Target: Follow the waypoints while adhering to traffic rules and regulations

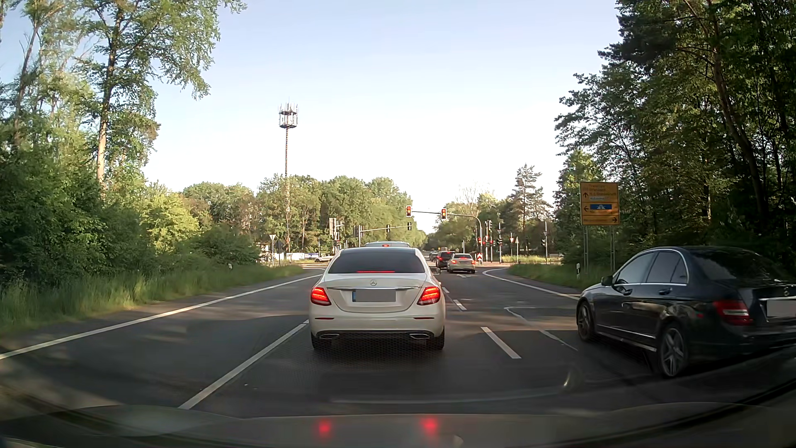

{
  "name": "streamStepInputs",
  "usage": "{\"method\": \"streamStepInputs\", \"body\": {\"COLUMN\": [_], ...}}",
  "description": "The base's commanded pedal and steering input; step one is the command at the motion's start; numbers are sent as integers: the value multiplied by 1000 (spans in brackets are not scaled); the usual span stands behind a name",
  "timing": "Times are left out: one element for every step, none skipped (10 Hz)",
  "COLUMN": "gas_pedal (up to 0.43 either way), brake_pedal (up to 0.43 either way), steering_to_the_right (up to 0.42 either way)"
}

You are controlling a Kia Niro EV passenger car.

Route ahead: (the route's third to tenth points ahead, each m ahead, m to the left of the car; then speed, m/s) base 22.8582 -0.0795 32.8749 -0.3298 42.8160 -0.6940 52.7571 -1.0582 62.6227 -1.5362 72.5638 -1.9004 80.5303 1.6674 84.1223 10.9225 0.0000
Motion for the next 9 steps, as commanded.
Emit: {"method": "streamStepInputs", "body": {"gas_pedal": [0, 0, 0, 0, 0, 0, 0, 0, 0], "brake_pedal": [0, 0, 6, 0, 0, 0, 0, 0, 0], "steering_to_the_right": [-4, -5, -4, -4, -5, -5, -5, -4, -4]}}
